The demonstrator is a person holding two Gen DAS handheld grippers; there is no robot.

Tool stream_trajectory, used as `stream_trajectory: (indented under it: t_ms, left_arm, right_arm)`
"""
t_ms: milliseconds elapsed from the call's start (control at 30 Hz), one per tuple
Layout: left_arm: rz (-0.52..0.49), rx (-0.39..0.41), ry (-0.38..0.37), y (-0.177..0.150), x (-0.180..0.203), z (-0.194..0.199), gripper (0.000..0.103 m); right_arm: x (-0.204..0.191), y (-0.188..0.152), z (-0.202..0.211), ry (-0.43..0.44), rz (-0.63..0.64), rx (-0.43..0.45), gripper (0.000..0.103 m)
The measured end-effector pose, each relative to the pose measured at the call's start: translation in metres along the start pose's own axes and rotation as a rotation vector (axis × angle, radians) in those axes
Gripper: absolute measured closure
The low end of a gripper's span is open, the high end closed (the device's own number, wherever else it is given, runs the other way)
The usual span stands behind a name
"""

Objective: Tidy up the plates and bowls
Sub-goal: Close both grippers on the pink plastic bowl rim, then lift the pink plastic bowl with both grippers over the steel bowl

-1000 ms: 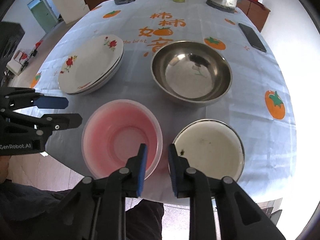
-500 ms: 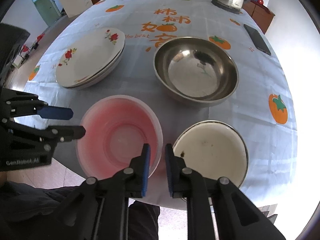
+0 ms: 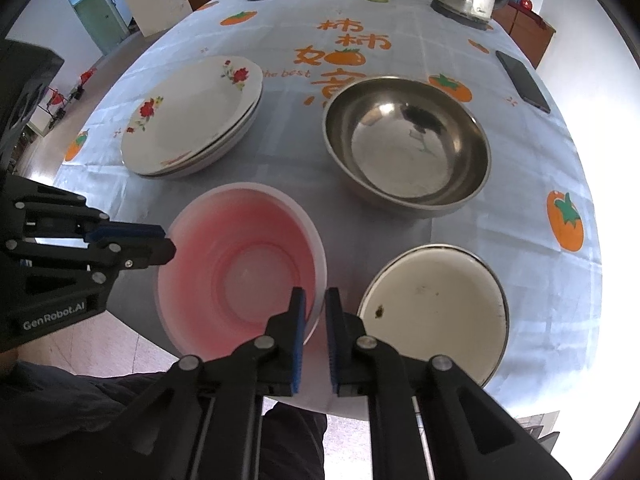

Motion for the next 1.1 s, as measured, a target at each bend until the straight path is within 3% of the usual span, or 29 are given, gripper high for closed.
stream_trajectory:
  t_ms: [1100]
  left_arm:
    - [0.008,0.075,-0.006,0.045,-0.011,0.033,0.094]
  right_arm:
    - [0.009,0.040,0.040,0.025,-0.016,0.101,0.094]
Point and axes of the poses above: each gripper's, at about its wrist camera, not at the fingertips, and z roughly against the way its jaws point, x to its right, y to its top, the point moved 2 cm from there along -z, roughly the way its jaws point, and after that the axes turned 5 degrees about y, right-handed, at the moved point
